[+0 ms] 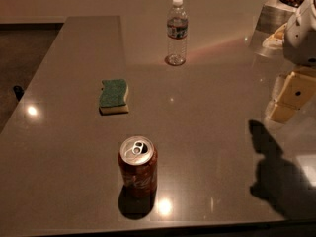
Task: Move water bottle near coke can
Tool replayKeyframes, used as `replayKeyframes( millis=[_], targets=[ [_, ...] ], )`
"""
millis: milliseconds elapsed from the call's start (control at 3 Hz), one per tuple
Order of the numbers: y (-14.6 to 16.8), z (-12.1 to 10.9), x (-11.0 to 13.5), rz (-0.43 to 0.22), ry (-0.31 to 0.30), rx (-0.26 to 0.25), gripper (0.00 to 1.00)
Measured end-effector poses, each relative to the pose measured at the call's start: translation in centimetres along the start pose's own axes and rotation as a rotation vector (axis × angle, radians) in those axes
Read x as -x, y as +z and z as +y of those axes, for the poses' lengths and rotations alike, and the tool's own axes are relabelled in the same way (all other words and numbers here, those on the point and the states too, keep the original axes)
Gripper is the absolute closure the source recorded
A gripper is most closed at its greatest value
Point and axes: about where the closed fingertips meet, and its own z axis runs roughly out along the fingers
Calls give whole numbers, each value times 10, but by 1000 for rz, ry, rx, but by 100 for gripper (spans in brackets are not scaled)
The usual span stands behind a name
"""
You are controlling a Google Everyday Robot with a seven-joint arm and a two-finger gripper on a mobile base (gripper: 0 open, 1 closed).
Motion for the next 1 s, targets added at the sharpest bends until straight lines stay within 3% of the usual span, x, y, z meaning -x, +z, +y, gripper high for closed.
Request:
replayKeyframes(
  millis=[333,667,1000],
  targets=[
    [0,0,0,0,0,0,0],
    [5,-10,11,-24,17,31,0],
    [20,-45,40,-126,71,81,0]
  ],
)
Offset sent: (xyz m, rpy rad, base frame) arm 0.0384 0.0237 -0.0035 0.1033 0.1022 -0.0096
